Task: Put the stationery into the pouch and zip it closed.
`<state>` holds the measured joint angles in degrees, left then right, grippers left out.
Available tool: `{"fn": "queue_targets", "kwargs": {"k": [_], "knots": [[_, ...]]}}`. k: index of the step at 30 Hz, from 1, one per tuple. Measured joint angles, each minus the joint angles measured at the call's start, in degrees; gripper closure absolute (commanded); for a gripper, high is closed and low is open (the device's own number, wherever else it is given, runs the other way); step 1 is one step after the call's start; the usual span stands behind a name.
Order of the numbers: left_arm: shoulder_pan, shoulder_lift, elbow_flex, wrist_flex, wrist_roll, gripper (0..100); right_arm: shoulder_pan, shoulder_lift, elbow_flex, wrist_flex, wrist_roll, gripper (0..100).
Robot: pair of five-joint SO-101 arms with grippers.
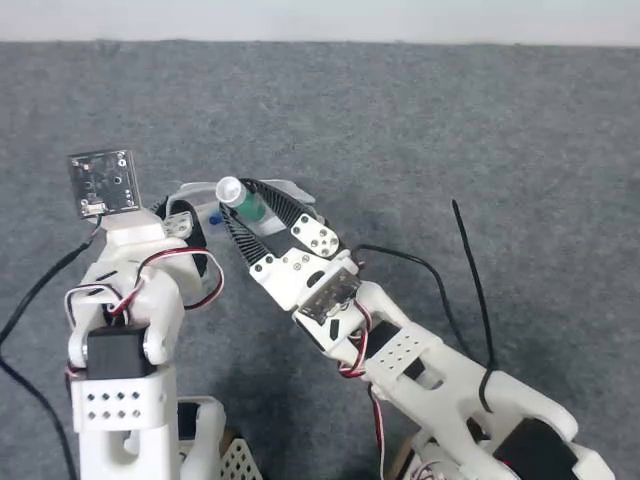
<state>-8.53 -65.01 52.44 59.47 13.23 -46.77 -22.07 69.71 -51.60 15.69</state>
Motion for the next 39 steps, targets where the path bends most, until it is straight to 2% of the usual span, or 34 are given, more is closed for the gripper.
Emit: {"fn": "queue_targets", "kwargs": {"k": [15,20,27,39], "knots": [[-1.8,0.0,0.0,0.0,0.0,99,-0.2,0.0,1.3,0.0,0.4,99.3],[-1.8,0.0,0.0,0.0,0.0,99,-0.2,0.0,1.4,0.0,7.2,98.8],[-1.8,0.2,0.1,0.0,0.0,99,-0.3,-0.1,3.5,0.0,10.3,82.0],[-1.8,0.2,0.1,0.0,0.0,99,-0.1,0.3,6.1,0.0,10.7,82.0]]}}
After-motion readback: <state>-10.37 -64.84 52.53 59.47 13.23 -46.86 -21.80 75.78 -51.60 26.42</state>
